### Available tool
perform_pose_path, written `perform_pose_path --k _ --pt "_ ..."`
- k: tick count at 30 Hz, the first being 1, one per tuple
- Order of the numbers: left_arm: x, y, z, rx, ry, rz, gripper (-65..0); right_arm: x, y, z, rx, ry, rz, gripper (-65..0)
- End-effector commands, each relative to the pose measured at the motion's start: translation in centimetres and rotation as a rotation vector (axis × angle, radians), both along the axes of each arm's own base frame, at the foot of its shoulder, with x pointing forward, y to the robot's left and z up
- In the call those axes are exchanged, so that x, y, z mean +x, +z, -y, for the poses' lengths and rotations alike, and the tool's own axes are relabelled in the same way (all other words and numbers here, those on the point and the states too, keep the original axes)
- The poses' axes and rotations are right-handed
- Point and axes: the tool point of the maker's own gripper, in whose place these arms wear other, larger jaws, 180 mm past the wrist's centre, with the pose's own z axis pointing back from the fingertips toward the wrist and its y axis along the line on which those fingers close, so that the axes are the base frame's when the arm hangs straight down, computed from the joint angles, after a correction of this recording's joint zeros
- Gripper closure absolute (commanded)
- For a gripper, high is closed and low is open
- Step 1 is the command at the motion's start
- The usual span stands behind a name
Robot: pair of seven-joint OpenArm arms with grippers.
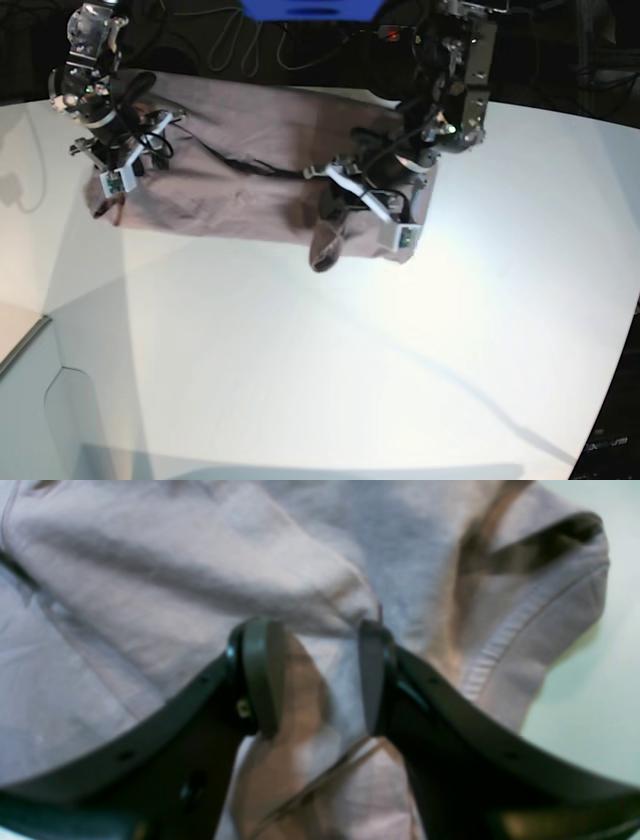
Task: Layout the t-shirt on the table in an organized manner, then fold the t-shirt properly
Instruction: 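Lift the shirt end with the left gripper and fold it toward the right gripper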
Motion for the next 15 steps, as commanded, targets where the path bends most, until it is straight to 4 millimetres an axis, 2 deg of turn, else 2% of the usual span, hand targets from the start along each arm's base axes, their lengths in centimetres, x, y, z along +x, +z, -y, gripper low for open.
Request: perform_pose_path --k 1,5,15 --pt "0.9 1.5 0.7 -0.034 -0.005 0.050 0.0 0.8 0.9 0.1 0.002 0.010 0.040 -25.3" --pt "0.2 0.3 2.1 0.003 -0.058 0.030 0.0 0.9 1.0 0.1 0.000 0.010 0.041 -25.3" --pt "0.2 1.2 5.0 0.018 -0.151 0.069 0.0 1.0 1.0 0.1 0.000 0.010 0.043 -25.3"
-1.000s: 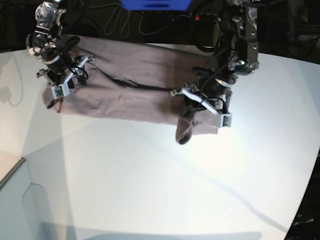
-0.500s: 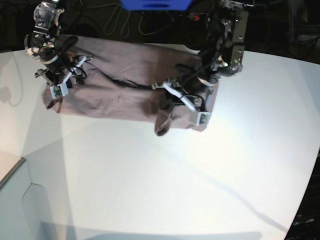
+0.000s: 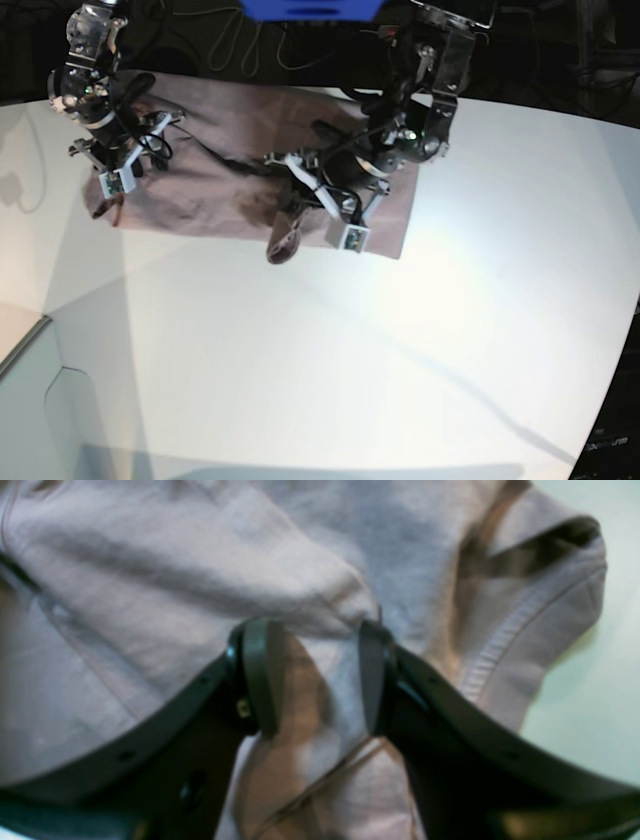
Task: Layout the t-shirt on the table in an organized manner, then fold the t-shirt properly
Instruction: 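Lift the shirt end with the left gripper and fold it toward the right gripper, then lower the folded end onto the shirt middle and open the left gripper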
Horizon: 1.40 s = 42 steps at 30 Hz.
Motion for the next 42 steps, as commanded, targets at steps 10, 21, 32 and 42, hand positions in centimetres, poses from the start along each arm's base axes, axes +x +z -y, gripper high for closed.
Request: perform_pose_path --k 10,21,32,42 --pt "0.2 -0.7 1.1 -0.021 -0.017 -0.017 0.0 0.6 0.9 0.1 0.001 0.010 0.036 -25.3" --pt "1.6 0.0 1.6 -0.056 0.025 0.036 -0.1 0.6 0.8 0.1 0.002 0.010 0.035 -25.3" --pt "0.9 -0.2 3.1 -0.071 -0.002 0.019 -27.6 0.6 0.8 0.1 0.001 0.010 0.035 -25.3" --pt "1.4 3.8 0.2 -0.046 0.021 0.147 -28.8 0.6 0.8 0.1 0.001 0.010 0.035 -25.3"
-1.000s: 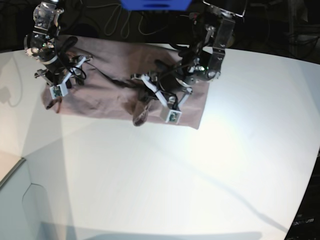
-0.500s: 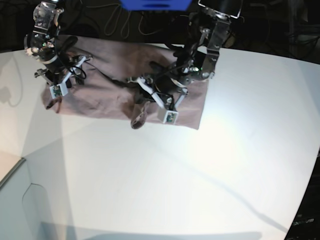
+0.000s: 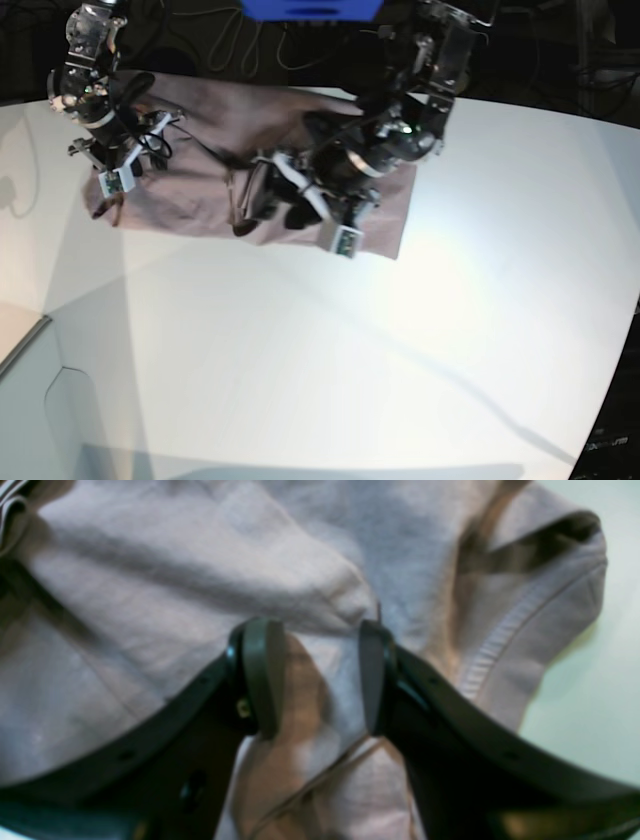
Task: Layout the t-shirt on the table in an organized manner, then fold the t-shirt properly
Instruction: 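Lower the folded end onto the shirt middle and open the left gripper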
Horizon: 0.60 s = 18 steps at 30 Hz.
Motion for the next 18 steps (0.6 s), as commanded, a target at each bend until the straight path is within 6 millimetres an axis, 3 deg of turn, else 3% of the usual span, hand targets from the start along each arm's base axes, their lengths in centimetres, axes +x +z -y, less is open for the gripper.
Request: perform_pose_path --k 1,6,9,14,18 --pt "1.0 0.8 -0.9 -0.006 0.036 0.027 -28.8 0.7 0.9 0.0 0.003 0.010 0.038 -25.3" --pt "0.3 -1.9 -4.1 0.093 0.033 -0.013 -28.8 0.7 0.9 0.1 0.002 0.010 0.039 -25.3" --pt "-0.3 -2.6 -4.4 0.111 0.016 -0.026 -28.8 0.9 1.0 0.0 0.004 0.009 0.043 -25.3" --pt "-2.4 -4.6 -3.2 0.138 -0.044 -0.076 -28.8 0.9 1.0 0.0 0.006 0.009 0.043 -25.3" --pt "-4.3 -6.3 -0.2 0.152 -0.158 -0.118 -28.7 0.9 1.0 0.0 0.006 0.009 0.042 -25.3"
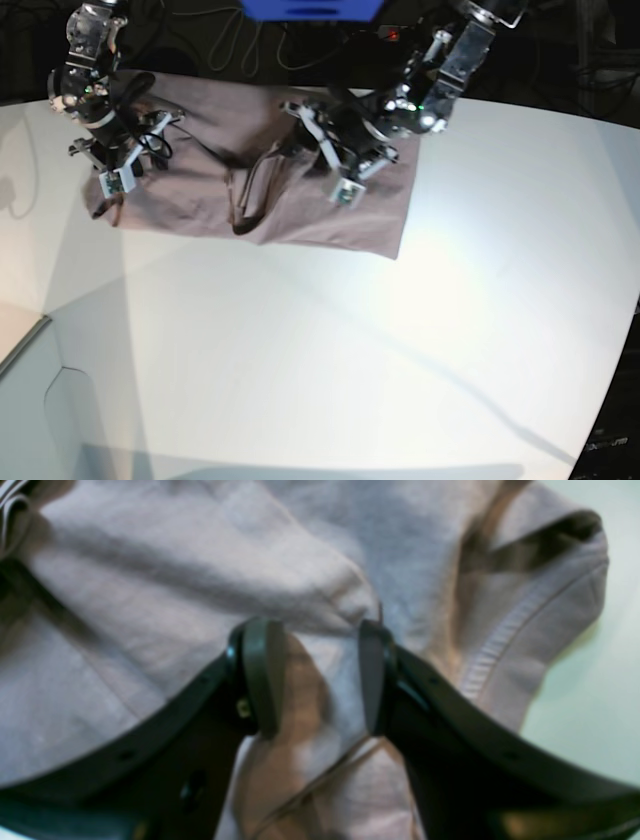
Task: Layout the t-shirt on the table in an organized manner, then fold the t-shirt properly
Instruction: 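Lower the folded end onto the shirt middle and open the left gripper, then move the left gripper back to the folded edge and grasp it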
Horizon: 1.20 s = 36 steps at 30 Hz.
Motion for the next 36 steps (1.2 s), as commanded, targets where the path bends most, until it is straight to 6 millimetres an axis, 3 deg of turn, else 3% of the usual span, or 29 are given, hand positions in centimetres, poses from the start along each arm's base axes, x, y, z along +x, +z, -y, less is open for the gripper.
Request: perform_pose_path --k 1,3,6,10,17,20,23,26,30,33,36 --pt "0.9 1.2 1.4 -0.043 -0.015 0.037 -28.7 0.8 0.9 0.1 0.002 0.009 0.039 -25.3" --pt "-0.1 1.0 3.1 -0.046 -0.082 0.032 -28.7 0.8 0.9 0.1 0.002 0.009 0.039 -25.3" --pt "-0.7 2.2 5.9 -0.055 -0.195 0.075 -28.7 0.7 0.9 0.1 0.002 0.009 0.038 -25.3" --pt "-0.4 3.0 6.5 -0.063 -0.224 0.102 -28.8 0.7 1.0 0.3 -0.002 0.004 0.039 -25.2" --pt "0.6 6.9 7.2 -0.121 -0.224 0.195 -28.9 0.7 1.0 0.4 -0.002 0.003 0.039 -25.2" --pt "2.2 7.7 4.2 -0.087 -0.180 0.242 -29.1 0.7 1.1 0.5 -0.005 0.004 0.042 -25.2" --pt "4.4 7.5 -1.0 -0.072 -0.033 0.224 -29.3 0.8 1.2 0.5 -0.008 0.003 0.046 -25.2" --pt "7.0 6.7 -7.0 -0.069 0.152 0.184 -29.4 1.1 2.3 1.9 -0.030 -0.032 0.075 -26.2" --pt "8.8 5.0 -13.0 -0.056 0.336 0.133 -32.6 1.9 4.1 2.8 -0.062 -0.045 0.125 -34.2" --pt "9.2 3.9 -15.5 -0.041 0.414 0.104 -36.0 2.3 4.9 3.0 -0.076 -0.041 0.145 -39.0" --pt "9.0 2.7 -16.4 -0.030 0.446 0.074 -36.2 2.1 4.9 3.5 -0.081 -0.052 0.142 -40.3"
